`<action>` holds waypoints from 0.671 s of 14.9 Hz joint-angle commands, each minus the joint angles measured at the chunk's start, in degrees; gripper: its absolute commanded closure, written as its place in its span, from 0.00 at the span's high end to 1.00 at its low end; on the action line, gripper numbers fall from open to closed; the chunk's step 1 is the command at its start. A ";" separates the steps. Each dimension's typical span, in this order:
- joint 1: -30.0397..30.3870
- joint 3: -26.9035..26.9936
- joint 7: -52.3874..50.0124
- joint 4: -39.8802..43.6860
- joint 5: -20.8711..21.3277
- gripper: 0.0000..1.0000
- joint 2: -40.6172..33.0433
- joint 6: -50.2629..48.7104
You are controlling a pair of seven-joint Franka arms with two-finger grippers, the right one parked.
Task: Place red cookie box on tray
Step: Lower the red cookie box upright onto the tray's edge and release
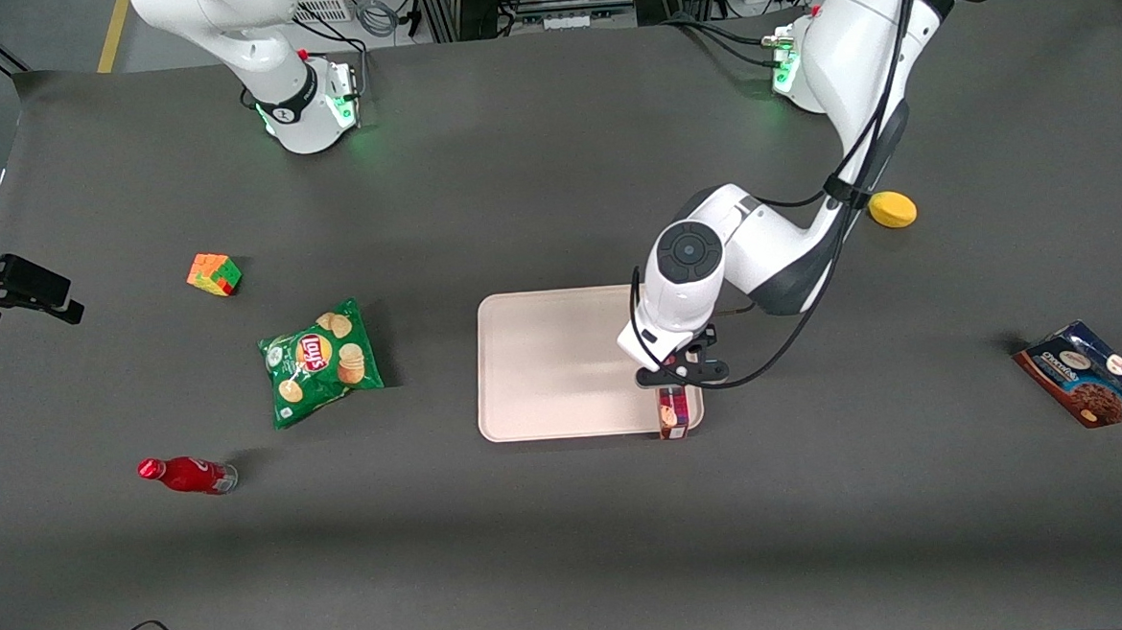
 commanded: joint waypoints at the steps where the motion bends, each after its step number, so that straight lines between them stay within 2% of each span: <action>1: -0.66 1.88 -1.40 -2.27 0.43 0.09 -0.99 2.75; 5: -0.57 1.97 -1.49 -2.88 0.16 0.10 -0.90 1.78; 10: -0.66 1.97 -1.58 -2.88 -2.12 0.10 -1.25 -1.20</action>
